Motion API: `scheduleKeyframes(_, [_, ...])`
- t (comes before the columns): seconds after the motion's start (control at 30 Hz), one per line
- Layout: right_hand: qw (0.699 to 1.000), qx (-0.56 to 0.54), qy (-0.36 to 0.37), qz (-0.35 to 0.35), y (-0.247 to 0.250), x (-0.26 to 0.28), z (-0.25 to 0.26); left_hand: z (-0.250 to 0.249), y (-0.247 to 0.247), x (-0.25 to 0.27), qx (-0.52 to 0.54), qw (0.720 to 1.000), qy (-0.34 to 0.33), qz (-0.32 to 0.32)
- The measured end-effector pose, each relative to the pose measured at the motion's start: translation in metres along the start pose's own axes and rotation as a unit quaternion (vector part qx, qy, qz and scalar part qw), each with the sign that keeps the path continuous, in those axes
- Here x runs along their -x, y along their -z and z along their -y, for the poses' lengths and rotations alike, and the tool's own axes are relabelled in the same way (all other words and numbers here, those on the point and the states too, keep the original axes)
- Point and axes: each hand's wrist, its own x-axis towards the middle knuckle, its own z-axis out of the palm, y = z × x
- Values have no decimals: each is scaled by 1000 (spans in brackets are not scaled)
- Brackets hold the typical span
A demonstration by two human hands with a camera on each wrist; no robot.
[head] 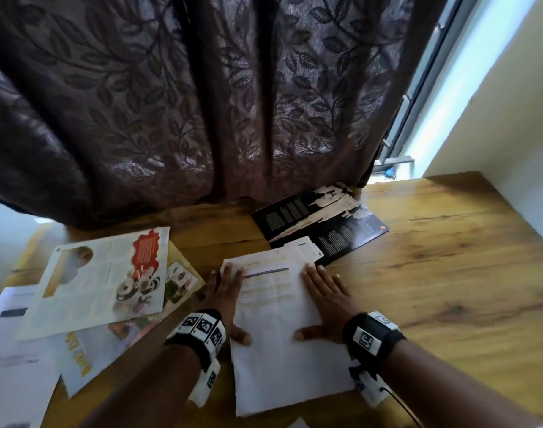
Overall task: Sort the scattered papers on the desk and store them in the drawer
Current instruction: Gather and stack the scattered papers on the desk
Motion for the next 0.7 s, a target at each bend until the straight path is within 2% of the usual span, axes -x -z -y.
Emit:
scheduleKeyframes(0.23, [990, -49, -121, -48, -25, 58, 1, 4, -7, 0, -24, 999, -19, -39])
scheduleKeyframes(0.33, [974, -77, -186, -101, -33, 91, 17, 3, -10, 5, -31, 997, -40, -62])
scheduleKeyframes(0.43, [942, -127, -255, -178, -51, 140, 36, -8, -12, 17, -89, 983, -88, -135])
scheduleKeyframes(0.5, [899, -157, -305, -272, -70, 171, 43, -22, -15, 26, -123, 966, -136, -184])
scheduleKeyframes(0.57, [831, -200, -375, -360, -96, 202, 48, -42, -20, 37, -117, 950, -206, -203])
scheduleKeyframes(0.63, [738, -273, -454, -418, -123, 228, 52, -65, -30, 47, -98, 937, -272, -196])
scheduleKeyframes(0.7, [635, -379, -514, -434, -144, 241, 56, -85, -40, 54, -77, 922, -332, -182])
